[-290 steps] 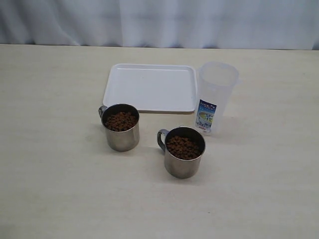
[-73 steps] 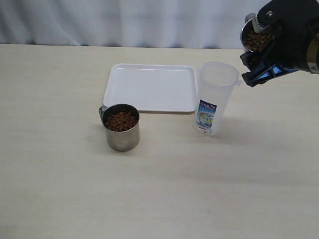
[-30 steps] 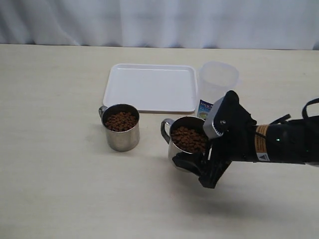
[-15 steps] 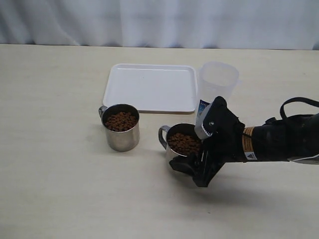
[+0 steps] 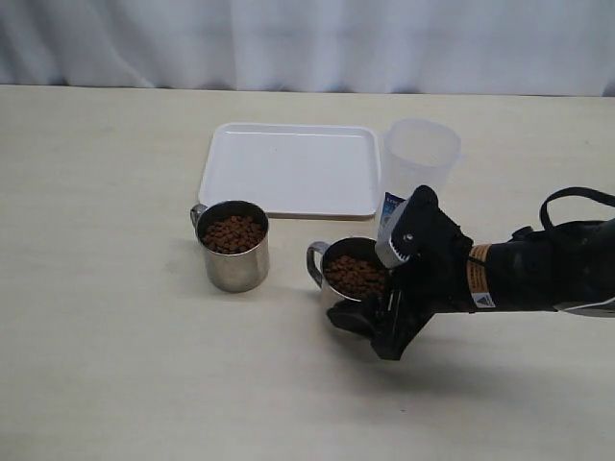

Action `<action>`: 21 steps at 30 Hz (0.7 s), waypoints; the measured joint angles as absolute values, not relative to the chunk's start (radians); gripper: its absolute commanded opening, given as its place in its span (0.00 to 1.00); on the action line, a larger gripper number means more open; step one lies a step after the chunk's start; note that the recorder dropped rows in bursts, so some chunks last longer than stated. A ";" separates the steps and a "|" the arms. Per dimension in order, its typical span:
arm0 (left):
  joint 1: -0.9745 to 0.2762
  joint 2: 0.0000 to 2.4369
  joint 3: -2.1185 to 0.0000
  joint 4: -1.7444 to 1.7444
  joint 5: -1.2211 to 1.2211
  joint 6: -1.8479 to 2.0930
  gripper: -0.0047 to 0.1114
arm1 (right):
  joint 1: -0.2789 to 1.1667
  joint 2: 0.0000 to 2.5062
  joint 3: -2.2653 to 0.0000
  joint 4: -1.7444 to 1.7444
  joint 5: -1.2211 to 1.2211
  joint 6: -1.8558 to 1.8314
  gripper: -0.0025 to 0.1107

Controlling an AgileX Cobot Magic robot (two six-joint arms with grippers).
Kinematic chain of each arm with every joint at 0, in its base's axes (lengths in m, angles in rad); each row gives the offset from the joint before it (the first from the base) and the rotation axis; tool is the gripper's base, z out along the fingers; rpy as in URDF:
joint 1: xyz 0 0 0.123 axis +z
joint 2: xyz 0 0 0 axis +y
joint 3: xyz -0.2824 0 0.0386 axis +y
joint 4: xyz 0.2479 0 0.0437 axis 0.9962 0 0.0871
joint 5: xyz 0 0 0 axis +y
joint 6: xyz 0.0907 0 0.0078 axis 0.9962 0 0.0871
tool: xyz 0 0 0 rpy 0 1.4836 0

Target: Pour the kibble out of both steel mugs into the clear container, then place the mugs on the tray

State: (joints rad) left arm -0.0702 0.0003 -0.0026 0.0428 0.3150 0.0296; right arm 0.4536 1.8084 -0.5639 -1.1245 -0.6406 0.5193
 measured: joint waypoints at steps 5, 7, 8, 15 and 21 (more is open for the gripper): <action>-0.070 0.000 -0.003 0.043 0.315 0.028 0.04 | 0.454 1.774 -0.564 -1.124 -0.657 0.527 0.06; -0.070 0.000 -0.003 0.043 0.315 0.028 0.04 | 0.454 1.742 -0.564 -1.124 -0.659 0.539 0.06; -0.070 0.000 -0.003 0.043 0.315 0.028 0.04 | 0.454 1.722 -0.562 -1.124 -0.662 0.544 0.06; -0.070 0.000 -0.003 0.043 0.315 0.028 0.04 | 0.454 1.591 -0.543 -1.124 -0.656 0.581 0.06; -0.070 0.000 -0.003 0.043 0.315 0.028 0.04 | 0.454 1.504 -0.541 -1.131 -0.622 0.627 0.06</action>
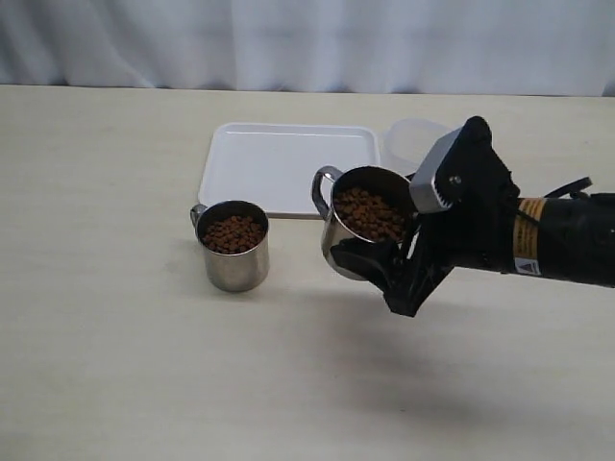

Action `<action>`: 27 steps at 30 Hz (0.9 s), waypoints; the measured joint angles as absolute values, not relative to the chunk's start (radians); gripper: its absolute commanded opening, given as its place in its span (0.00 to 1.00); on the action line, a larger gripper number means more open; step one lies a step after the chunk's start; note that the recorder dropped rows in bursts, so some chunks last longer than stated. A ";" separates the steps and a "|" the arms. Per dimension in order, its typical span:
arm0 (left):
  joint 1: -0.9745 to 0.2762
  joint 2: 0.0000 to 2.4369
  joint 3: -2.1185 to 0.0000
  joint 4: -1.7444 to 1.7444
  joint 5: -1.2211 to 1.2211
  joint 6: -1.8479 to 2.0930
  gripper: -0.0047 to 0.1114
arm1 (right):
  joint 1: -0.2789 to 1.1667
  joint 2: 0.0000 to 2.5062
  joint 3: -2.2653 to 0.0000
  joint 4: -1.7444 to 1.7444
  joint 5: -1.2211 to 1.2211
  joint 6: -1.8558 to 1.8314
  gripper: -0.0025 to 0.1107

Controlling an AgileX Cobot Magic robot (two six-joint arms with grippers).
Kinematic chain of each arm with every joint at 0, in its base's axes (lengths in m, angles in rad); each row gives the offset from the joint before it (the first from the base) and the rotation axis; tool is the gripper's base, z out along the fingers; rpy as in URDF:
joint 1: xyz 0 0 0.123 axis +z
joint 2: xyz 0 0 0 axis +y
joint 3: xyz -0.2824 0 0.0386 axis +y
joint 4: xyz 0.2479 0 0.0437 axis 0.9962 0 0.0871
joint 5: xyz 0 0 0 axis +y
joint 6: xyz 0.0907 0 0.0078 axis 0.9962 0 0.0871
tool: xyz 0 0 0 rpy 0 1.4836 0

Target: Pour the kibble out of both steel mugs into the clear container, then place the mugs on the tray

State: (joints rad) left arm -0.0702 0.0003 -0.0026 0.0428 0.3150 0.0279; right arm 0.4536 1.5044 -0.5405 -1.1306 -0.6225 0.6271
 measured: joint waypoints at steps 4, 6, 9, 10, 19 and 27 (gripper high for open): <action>-0.070 0.000 -0.003 0.043 0.315 0.028 0.04 | 0.454 1.441 -0.541 -1.154 -0.621 0.657 0.06; -0.070 0.000 -0.003 0.043 0.315 0.028 0.04 | 0.454 1.404 -0.541 -1.164 -0.621 0.674 0.06; -0.070 0.000 -0.003 0.043 0.315 0.030 0.04 | 0.454 1.349 -0.541 -1.171 -0.599 0.691 0.06; -0.070 0.000 -0.003 0.043 0.315 0.030 0.04 | 0.454 1.334 -0.541 -1.174 -0.589 0.696 0.06; -0.070 0.000 -0.003 0.043 0.315 0.030 0.04 | 0.454 1.204 -0.541 -1.165 -0.407 0.713 0.06; -0.070 0.000 -0.003 0.043 0.315 0.030 0.04 | 0.454 1.177 -0.559 -1.150 -0.258 0.713 0.06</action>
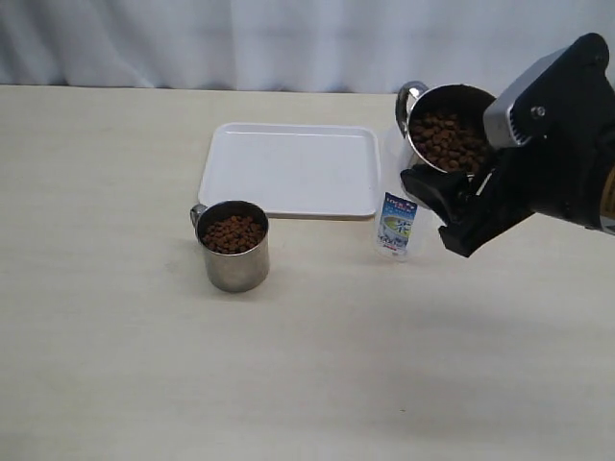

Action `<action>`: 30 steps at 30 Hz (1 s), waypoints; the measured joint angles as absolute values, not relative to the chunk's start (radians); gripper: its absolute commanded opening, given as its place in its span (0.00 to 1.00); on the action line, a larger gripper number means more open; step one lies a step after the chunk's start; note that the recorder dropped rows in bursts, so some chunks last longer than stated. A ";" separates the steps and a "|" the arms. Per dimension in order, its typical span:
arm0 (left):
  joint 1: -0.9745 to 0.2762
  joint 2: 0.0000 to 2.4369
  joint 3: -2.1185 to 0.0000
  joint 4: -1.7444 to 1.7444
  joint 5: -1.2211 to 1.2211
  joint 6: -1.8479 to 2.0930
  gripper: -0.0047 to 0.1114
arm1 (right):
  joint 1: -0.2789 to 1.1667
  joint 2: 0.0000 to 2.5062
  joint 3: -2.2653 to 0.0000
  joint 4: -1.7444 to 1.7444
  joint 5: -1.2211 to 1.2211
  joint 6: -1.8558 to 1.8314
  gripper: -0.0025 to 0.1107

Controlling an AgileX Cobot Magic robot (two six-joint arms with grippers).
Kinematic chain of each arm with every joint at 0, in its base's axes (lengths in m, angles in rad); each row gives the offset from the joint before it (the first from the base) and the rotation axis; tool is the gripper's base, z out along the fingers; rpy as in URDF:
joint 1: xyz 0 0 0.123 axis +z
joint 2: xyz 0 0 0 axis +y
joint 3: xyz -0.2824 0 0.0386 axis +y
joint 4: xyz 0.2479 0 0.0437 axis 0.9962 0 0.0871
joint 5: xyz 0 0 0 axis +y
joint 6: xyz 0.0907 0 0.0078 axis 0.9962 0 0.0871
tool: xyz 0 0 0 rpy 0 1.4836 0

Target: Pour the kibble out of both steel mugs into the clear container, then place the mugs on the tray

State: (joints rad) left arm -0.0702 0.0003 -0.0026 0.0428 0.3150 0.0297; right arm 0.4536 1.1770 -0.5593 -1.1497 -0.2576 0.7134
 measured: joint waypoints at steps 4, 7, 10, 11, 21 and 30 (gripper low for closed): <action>-0.070 0.000 -0.003 0.043 0.315 0.030 0.04 | 0.454 1.177 -0.565 -1.146 -0.250 0.713 0.06; -0.070 0.000 -0.003 0.043 0.315 0.030 0.04 | 0.454 1.177 -0.577 -1.146 -0.211 0.713 0.06; -0.070 0.000 -0.003 0.043 0.315 0.030 0.04 | 0.454 1.177 -0.609 -1.129 -0.129 0.713 0.06; -0.070 0.000 -0.003 0.043 0.315 0.030 0.04 | 0.454 1.177 -0.618 -1.125 -0.110 0.713 0.06; -0.070 0.000 -0.003 0.043 0.315 0.030 0.04 | 0.454 1.177 -0.719 -1.117 0.102 0.700 0.06; -0.070 0.000 -0.003 0.043 0.315 0.030 0.04 | 0.454 1.288 -0.751 -1.218 0.185 0.709 0.06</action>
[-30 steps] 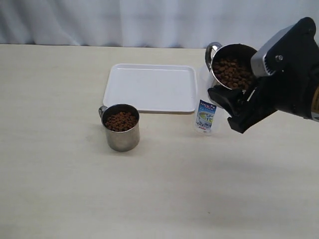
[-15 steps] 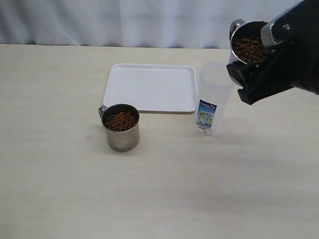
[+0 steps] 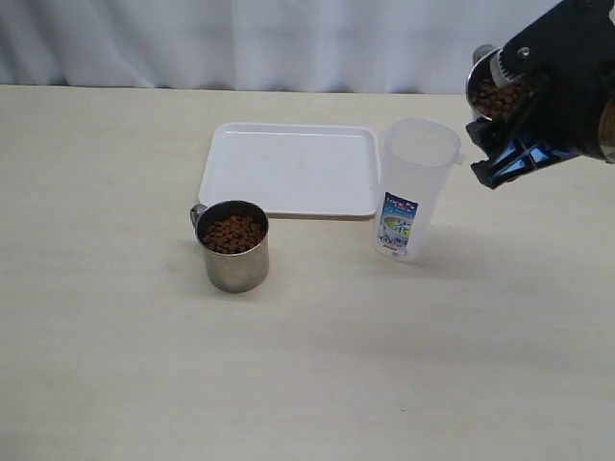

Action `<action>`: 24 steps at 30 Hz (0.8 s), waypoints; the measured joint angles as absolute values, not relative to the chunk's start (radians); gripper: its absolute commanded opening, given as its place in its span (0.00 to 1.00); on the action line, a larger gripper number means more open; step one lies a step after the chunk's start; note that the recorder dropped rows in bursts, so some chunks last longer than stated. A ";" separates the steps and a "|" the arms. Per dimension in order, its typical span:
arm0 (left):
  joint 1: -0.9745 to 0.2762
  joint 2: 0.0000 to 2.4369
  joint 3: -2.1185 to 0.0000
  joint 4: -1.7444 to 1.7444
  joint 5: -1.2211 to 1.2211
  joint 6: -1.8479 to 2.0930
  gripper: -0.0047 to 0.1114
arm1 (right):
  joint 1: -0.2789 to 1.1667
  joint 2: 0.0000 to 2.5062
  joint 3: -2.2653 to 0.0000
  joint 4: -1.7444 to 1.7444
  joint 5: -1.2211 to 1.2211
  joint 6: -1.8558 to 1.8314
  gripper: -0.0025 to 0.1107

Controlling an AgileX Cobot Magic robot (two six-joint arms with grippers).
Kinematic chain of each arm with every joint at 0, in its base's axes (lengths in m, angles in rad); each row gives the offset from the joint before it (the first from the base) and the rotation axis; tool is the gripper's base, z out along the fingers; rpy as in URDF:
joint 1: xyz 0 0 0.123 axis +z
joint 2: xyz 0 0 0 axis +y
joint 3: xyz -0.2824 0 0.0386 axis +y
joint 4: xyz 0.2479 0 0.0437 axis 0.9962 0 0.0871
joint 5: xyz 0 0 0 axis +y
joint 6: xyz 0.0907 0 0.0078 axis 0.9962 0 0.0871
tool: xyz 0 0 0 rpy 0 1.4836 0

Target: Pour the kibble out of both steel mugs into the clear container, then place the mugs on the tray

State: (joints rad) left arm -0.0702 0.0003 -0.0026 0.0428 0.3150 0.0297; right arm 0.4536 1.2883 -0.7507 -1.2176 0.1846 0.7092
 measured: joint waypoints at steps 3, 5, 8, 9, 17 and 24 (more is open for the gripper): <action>-0.070 0.000 -0.003 0.043 0.315 0.030 0.04 | 0.454 1.319 -0.803 -1.251 0.210 0.713 0.06; -0.070 0.000 -0.003 0.043 0.315 0.030 0.04 | 0.454 1.343 -0.833 -1.279 0.214 0.713 0.06; -0.070 0.000 -0.003 0.043 0.315 0.030 0.04 | 0.454 1.370 -0.844 -1.326 0.214 0.713 0.06; -0.070 0.000 -0.003 0.043 0.315 0.030 0.04 | 0.454 1.375 -0.844 -1.337 0.214 0.713 0.06; -0.070 0.000 -0.003 0.043 0.315 0.030 0.04 | 0.454 1.437 -0.887 -1.398 0.230 0.714 0.06; -0.070 0.000 -0.003 0.043 0.315 0.030 0.04 | 0.454 1.485 -0.908 -1.414 0.250 0.714 0.06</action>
State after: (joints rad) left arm -0.0702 0.0003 -0.0026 0.0428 0.3150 0.0297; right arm 0.4536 1.4845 -0.9085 -1.4140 0.2498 0.7144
